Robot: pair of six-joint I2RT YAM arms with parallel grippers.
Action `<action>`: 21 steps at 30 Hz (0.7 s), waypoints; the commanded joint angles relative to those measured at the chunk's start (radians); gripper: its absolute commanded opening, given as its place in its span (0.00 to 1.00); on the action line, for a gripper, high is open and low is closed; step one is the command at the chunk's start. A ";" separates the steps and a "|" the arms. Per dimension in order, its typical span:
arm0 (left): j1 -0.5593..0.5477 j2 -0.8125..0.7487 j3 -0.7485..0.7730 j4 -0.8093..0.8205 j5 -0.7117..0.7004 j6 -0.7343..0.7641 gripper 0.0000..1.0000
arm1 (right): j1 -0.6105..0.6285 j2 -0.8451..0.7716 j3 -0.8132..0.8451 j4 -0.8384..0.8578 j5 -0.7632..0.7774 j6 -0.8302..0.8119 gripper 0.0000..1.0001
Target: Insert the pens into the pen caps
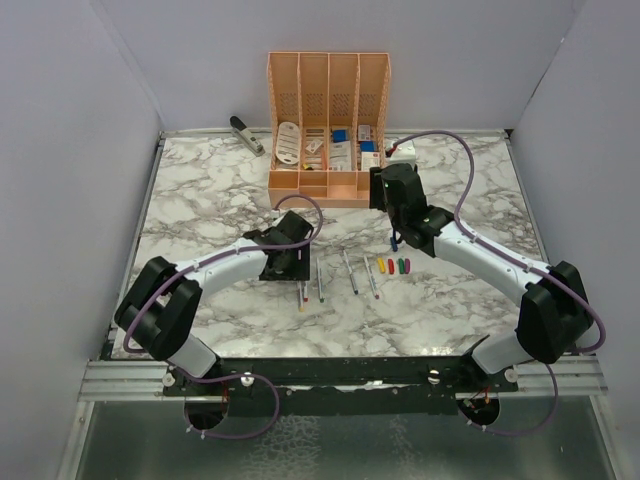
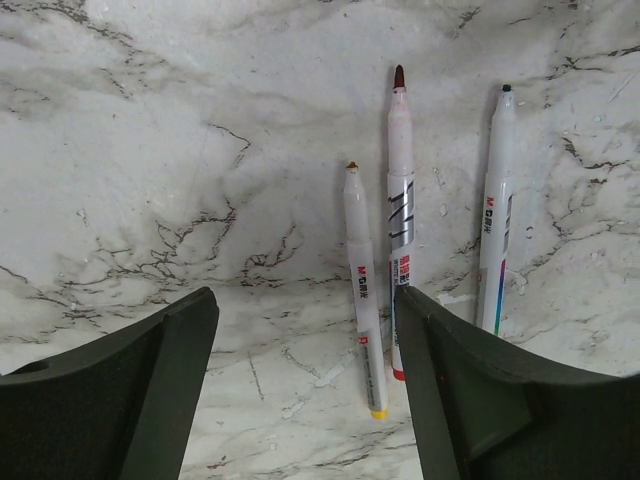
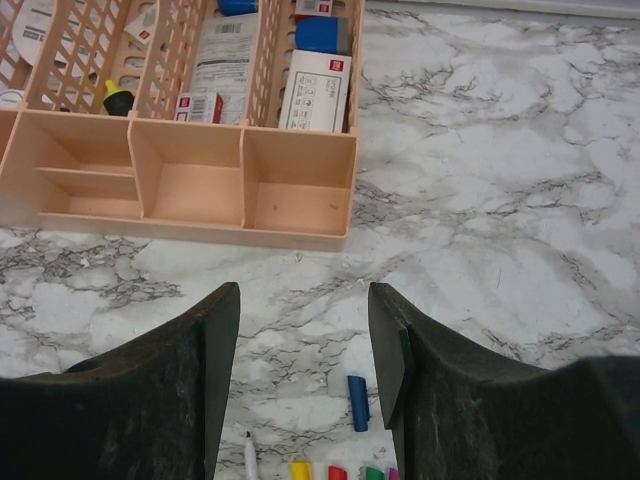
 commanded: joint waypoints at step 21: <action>-0.012 0.104 0.081 -0.101 -0.004 0.037 0.62 | 0.000 0.000 0.006 -0.029 0.041 0.045 0.54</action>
